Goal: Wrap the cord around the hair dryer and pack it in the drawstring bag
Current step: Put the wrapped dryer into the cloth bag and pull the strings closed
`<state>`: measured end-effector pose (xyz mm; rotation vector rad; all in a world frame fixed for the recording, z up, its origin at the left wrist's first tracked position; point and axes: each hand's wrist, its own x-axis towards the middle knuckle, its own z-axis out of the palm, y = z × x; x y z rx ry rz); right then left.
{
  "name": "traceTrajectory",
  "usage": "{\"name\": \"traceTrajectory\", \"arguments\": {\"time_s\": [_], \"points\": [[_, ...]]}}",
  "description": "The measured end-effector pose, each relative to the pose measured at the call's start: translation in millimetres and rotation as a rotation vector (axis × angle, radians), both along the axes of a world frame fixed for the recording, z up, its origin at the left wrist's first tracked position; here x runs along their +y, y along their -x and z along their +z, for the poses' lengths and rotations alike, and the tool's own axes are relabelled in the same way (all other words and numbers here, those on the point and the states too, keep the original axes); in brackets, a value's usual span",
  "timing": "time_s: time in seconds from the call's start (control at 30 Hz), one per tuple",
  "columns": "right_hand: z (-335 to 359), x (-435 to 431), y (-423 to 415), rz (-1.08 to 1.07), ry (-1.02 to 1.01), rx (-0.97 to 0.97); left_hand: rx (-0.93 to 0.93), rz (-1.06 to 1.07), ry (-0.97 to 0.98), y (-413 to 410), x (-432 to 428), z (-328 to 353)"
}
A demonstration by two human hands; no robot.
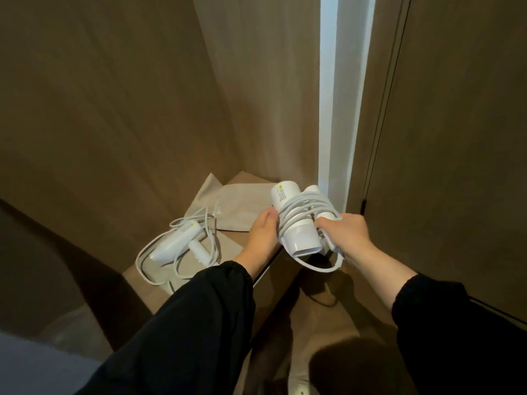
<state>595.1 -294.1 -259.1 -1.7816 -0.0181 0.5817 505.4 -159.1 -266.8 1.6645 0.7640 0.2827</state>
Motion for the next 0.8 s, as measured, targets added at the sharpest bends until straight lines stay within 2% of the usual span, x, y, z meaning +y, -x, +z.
{"name": "traceTrajectory", "arguments": {"time_s": [0.07, 0.2, 0.33, 0.4, 0.53, 0.67, 0.8], "points": [[-19, 7, -11, -0.051, 0.026, 0.035, 0.095, -0.01, -0.076, -10, 17, -22], [-49, 17, -36, -0.126, 0.035, 0.088, 0.354, -0.09, -0.381, -29, 63, -66], [-73, 27, -55, -0.224, 0.073, 0.094, 0.505, -0.145, -0.632, -56, 99, -101], [-84, 32, -63, -0.203, 0.106, 0.068, 0.58, -0.188, -0.753, -68, 109, -119], [-98, 37, -72, -0.079, 0.225, 0.021, 0.722, -0.239, -0.846, -84, 110, -150], [-102, 40, -72, -0.118, 0.193, 0.064, 0.744, -0.214, -0.95, -93, 119, -157], [-90, 45, -70, -0.164, 0.149, 0.088, 0.629, -0.146, -0.887, -92, 127, -142]]}}
